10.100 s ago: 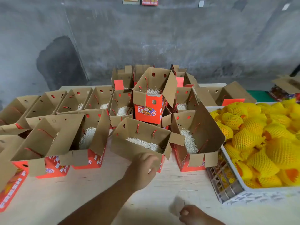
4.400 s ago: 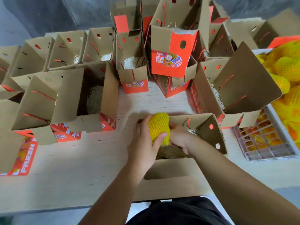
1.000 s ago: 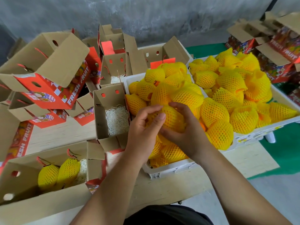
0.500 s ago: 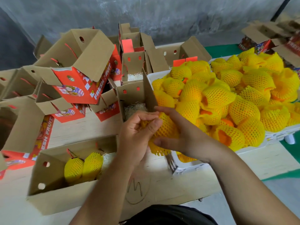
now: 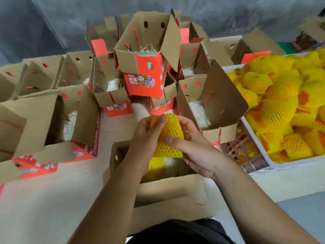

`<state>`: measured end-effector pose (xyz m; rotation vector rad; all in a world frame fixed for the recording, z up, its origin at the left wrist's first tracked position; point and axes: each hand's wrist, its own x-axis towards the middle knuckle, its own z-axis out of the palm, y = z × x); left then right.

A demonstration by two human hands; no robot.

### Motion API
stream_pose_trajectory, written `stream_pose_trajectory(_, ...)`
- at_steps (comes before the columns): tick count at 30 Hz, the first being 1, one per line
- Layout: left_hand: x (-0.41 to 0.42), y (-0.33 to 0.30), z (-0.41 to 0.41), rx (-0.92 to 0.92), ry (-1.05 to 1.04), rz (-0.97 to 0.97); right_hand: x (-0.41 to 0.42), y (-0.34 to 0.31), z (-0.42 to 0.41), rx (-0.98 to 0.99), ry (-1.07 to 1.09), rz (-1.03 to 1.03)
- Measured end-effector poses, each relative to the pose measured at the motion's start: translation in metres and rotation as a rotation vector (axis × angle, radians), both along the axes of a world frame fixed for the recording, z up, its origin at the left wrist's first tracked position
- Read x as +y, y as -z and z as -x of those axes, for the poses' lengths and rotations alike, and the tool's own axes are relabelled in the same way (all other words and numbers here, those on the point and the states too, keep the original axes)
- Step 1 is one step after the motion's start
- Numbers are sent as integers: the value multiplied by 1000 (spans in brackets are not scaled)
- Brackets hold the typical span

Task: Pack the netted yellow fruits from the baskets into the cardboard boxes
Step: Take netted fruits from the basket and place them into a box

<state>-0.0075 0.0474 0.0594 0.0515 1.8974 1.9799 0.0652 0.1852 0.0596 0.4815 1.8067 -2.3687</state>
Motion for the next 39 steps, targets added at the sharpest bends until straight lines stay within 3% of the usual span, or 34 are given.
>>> stream_pose_trajectory(2,-20,11,-3,-54,20,78,-21,7,9,-42,47,56)
stream_pose_trajectory(5,-42,25,-2,42,-39,189,-40,13,16,-69,30,316)
stream_pose_trajectory(7,-55,37,8,-51,-23,102,-44,21,20,-119,68,325)
stream_pose_trajectory(9,-66,52,19,-229,-10,38,-40,34,24,-205,85,53)
stream_pose_trajectory(11,-76,69,23,-253,29,221,-30,55,30,-332,-11,-389)
stream_pose_trajectory(13,-83,88,20,-229,115,408,-22,79,41,-469,-148,-631)
stream_pose_trajectory(15,-85,102,12,-85,279,617,-20,103,51,-601,-198,-740)
stream_pose_trajectory(18,-78,113,0,142,584,887,-17,136,59,-670,-79,-813)
stream_pose_trajectory(23,-72,118,5,153,681,959,-13,155,61,-829,-150,-926)
stream_pose_trajectory(28,-54,111,1,218,583,868,-15,116,56,-604,-306,-1209)
stream_pose_trajectory(34,14,87,-13,248,368,412,3,61,5,-35,91,-928)
stream_pose_trajectory(39,90,60,-33,273,304,141,62,35,-27,111,284,-879)
